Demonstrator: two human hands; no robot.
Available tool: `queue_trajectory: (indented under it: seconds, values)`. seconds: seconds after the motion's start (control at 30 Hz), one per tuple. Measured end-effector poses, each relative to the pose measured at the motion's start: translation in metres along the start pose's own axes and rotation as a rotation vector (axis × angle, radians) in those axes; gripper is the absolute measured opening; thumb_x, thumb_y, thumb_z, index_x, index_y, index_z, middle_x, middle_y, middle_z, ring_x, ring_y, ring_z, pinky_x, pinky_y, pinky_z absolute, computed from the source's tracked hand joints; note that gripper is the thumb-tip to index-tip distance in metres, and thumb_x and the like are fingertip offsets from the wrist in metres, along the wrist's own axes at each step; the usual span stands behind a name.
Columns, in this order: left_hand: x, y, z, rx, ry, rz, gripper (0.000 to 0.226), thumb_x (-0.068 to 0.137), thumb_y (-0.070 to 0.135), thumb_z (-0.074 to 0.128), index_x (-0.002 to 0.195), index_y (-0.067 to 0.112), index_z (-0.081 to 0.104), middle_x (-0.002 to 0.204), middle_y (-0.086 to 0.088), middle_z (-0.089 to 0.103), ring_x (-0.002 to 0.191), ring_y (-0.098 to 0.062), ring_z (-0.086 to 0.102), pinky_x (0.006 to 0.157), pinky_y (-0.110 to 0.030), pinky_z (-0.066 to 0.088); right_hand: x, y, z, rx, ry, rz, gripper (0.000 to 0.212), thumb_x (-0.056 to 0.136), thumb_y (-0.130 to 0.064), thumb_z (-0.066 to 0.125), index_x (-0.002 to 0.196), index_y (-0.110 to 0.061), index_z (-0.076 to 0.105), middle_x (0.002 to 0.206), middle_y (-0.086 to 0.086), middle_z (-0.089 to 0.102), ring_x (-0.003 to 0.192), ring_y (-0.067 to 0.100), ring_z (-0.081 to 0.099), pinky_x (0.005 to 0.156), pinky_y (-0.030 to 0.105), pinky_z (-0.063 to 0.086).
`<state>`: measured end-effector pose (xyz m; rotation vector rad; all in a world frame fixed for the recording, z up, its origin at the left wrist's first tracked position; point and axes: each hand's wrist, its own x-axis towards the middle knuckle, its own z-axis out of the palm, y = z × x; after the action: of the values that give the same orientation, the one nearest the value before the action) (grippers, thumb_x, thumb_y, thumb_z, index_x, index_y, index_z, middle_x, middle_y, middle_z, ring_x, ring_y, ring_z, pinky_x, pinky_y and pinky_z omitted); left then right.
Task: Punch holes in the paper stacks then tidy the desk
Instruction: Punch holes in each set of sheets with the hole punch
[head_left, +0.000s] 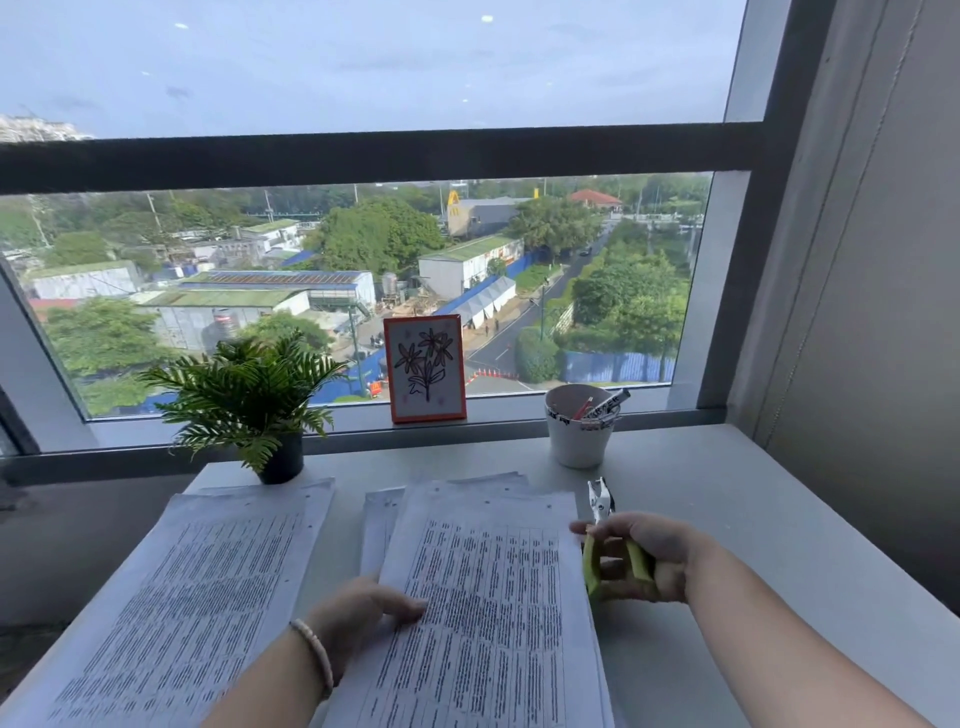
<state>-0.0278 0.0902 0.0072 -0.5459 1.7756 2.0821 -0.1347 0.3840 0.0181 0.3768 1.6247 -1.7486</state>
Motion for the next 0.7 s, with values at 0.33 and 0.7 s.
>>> queue_trajectory:
  seconds: [0.33,0.7]
  values:
    - [0.003,-0.007,0.007,0.135,0.062,0.112,0.038,0.053,0.004,0.081,0.085,-0.006,0.064,0.059,-0.002,0.070,0.068,-0.016,0.071,0.051,-0.019,0.050,-0.005,0.016,-0.003,0.016,-0.120,0.015,0.031,0.091,-0.002,0.045,0.116,-0.002,0.062,0.076,0.015,0.056,0.064,0.026,0.052,0.059,0.048,0.059]
    - [0.011,0.011,0.009,0.184,0.037,-0.147,0.030,0.072,0.013,0.076,0.093,-0.004,0.063,0.083,-0.021,0.067,0.064,-0.029,0.066,0.071,-0.040,0.058,-0.017,-0.004,-0.002,-0.237,-0.037,0.014,0.029,0.094,-0.006,0.045,0.114,-0.005,0.066,0.086,0.013,0.066,0.071,0.028,0.065,0.072,0.046,0.056]
